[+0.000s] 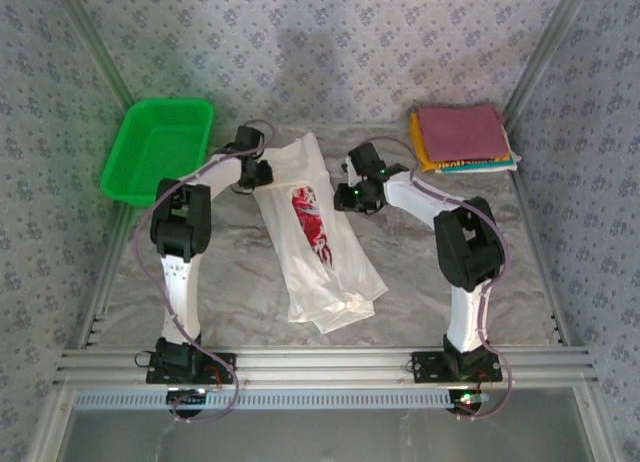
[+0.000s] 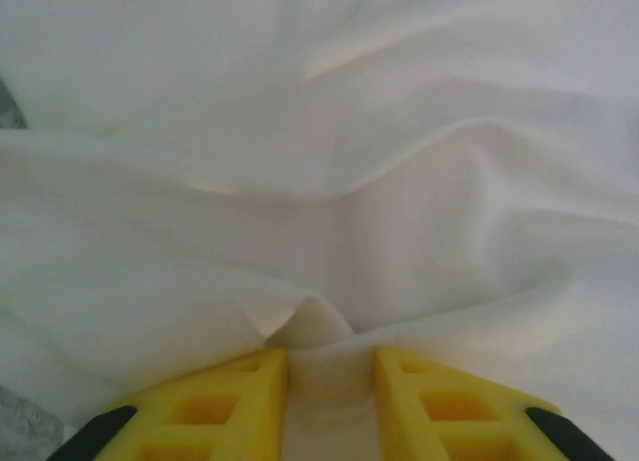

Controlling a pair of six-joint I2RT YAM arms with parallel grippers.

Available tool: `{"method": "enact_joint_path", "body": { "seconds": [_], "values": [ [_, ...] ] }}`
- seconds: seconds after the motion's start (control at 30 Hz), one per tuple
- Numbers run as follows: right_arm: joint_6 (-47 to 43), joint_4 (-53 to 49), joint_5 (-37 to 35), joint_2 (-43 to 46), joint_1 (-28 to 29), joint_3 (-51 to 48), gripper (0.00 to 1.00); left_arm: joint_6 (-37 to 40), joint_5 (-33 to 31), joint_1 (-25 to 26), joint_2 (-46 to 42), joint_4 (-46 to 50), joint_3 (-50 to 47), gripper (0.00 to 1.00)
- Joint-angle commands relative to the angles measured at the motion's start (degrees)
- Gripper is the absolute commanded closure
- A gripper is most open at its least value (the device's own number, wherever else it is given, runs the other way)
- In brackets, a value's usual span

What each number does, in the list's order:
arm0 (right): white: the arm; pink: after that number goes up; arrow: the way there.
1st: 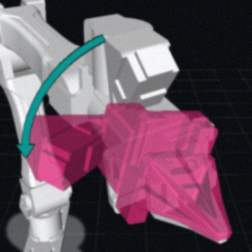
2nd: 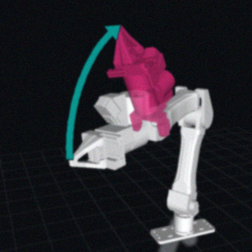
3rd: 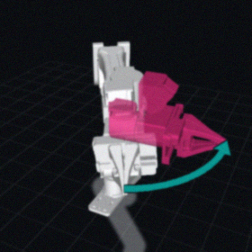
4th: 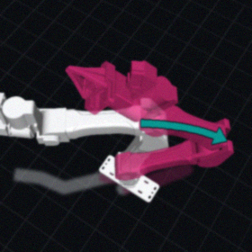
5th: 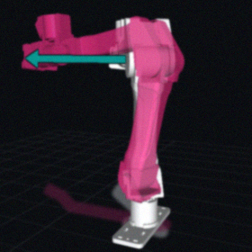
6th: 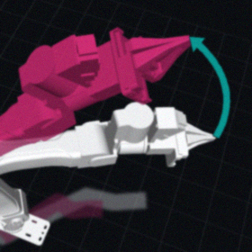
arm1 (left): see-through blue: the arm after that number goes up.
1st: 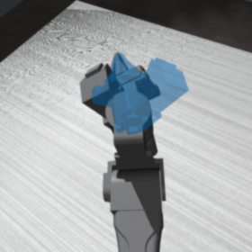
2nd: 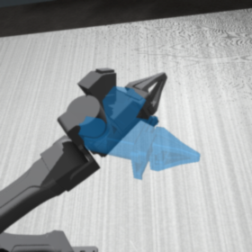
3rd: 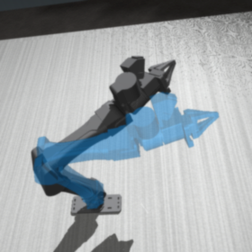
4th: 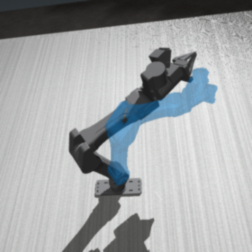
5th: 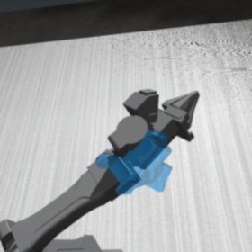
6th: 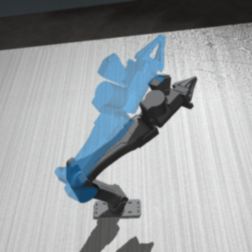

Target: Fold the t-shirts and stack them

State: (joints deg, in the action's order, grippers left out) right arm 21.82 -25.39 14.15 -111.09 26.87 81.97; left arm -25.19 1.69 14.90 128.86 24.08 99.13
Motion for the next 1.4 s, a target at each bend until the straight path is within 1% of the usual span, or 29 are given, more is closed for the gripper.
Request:
{"method": "enact_joint_path", "body": {
  "seconds": [0.0,0.07,0.17,0.27,0.3,0.4,0.43,0.5,0.57,0.6,0.67,0.7,0.77,0.8,0.9,0.93,0.97,1.07,1.17,1.23,1.37],
  "values": [
    [3.22,2.52,0.50,4.37,-2.80,-3.68,0.77,-0.01,2.00,0.00,5.19,5.05,5.48,0.74],
    [5.32,5.97,0.72,7.32,-4.64,-7.52,0.77,1.28,3.67,0.46,8.32,6.82,10.13,0.75],
    [7.56,9.41,1.64,11.23,-6.78,-12.42,0.77,3.82,7.33,1.44,14.86,10.27,20.67,0.76],
    [8.39,11.59,1.25,13.86,-7.73,-16.95,0.77,6.29,11.29,2.31,24.14,16.30,37.01,0.76],
    [8.33,11.86,1.38,14.13,-7.87,-17.69,0.77,6.47,11.93,2.62,27.99,18.90,44.09,0.76],
    [8.65,11.84,1.82,13.96,-8.37,-18.82,0.77,4.76,16.48,2.63,38.78,25.57,65.74,0.70],
    [8.66,11.89,2.20,13.86,-8.46,-19.04,0.77,4.19,16.43,2.68,40.57,25.91,69.26,0.68],
    [8.35,11.77,2.89,14.06,-8.43,-19.04,0.76,2.56,16.96,2.29,39.66,23.91,68.65,0.65],
    [7.54,11.21,2.98,14.86,-8.16,-18.72,0.76,1.90,16.75,1.92,36.39,22.11,64.55,0.59],
    [6.80,10.74,2.78,15.44,-7.91,-18.55,0.75,1.98,16.20,1.66,34.12,22.07,62.54,0.57],
    [4.76,9.58,1.84,16.69,-7.15,-18.04,0.74,3.23,14.11,1.45,29.53,23.32,59.73,0.57],
    [3.23,8.69,1.03,17.48,-6.54,-17.84,0.74,4.41,12.02,1.58,26.49,23.90,57.96,0.56],
    [0.22,6.86,-1.12,18.54,-5.17,-17.44,0.72,6.36,8.98,1.63,19.02,21.90,50.70,0.55],
    [-0.67,5.76,-1.94,18.90,-4.60,-17.46,0.71,6.75,8.27,1.48,13.43,18.29,43.67,0.53],
    [-1.21,4.43,-0.83,19.82,-3.95,-18.87,0.70,4.77,9.22,0.06,-6.14,0.36,15.46,0.44],
    [-0.86,4.38,-0.39,20.32,-3.78,-19.94,0.69,3.88,9.29,-0.41,-12.43,-4.31,6.65,0.39],
    [-0.59,4.31,0.04,20.82,-3.76,-20.89,0.69,3.30,9.38,-0.71,-16.99,-6.25,0.58,0.38],
    [0.28,4.01,1.92,23.22,-3.34,-24.75,0.68,1.52,9.93,-0.83,-29.84,-8.47,-17.06,0.36],
    [2.21,4.20,5.90,25.78,-3.14,-29.31,0.66,-0.79,13.23,-0.19,-41.63,-14.03,-35.94,0.38],
    [3.75,4.31,8.74,27.61,-2.67,-32.58,0.64,-0.74,14.28,0.51,-47.96,-12.06,-43.23,0.39],
    [6.11,3.31,11.86,30.23,-1.68,-36.64,0.60,-1.64,17.97,1.45,-53.39,-6.18,-52.13,0.41]
  ]
}}
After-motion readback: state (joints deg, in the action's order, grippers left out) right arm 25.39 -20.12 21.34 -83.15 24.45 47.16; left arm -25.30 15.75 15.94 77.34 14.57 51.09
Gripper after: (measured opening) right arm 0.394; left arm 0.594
